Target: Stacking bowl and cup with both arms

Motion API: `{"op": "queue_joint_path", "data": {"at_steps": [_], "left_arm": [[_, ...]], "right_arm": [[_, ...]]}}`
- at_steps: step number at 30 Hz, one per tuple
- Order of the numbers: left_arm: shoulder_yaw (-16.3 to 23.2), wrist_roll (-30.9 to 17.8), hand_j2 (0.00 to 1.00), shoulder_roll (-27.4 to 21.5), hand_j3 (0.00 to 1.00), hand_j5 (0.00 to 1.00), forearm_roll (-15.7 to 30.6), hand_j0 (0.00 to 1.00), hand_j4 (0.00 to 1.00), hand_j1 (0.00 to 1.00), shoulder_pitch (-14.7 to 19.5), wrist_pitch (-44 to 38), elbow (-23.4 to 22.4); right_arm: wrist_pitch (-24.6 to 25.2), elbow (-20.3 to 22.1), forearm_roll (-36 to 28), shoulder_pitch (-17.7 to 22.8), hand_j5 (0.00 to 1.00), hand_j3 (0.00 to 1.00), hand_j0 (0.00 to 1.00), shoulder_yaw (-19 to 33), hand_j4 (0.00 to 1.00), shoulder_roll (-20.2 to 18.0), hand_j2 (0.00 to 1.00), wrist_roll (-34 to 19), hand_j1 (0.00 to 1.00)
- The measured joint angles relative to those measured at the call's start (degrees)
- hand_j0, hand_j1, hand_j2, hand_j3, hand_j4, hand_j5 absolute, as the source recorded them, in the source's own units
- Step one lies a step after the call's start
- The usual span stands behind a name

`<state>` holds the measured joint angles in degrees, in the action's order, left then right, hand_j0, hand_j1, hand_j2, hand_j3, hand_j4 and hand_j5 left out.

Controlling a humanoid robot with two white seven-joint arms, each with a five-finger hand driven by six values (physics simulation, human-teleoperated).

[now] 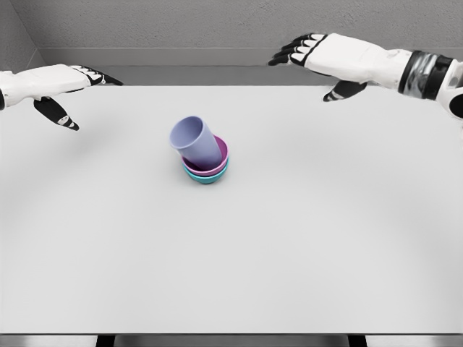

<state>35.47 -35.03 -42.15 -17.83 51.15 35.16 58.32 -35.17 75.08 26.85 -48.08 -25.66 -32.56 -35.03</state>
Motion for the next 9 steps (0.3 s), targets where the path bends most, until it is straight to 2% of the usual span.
{"op": "queue_joint_path", "data": {"at_steps": [5, 9], "left_arm": [[0.0, 0.0, 1.0, 0.07, 1.0, 1.0, 0.67, 1.0, 1.0, 1.0, -0.97, 0.01, -0.42], [-0.04, 0.0, 1.0, -0.49, 1.0, 1.0, 1.19, 1.0, 1.0, 1.0, -1.76, 0.01, -0.67]], "right_arm": [[-0.01, -5.73, -0.09, 0.35, 1.0, 1.0, 1.0, 1.39, 1.0, -1.1, 1.0, 0.0, 1.0], [-0.01, -7.49, -0.04, 0.79, 1.0, 1.0, 1.0, 1.43, 1.0, -1.31, 1.0, 0.0, 1.0]]}}
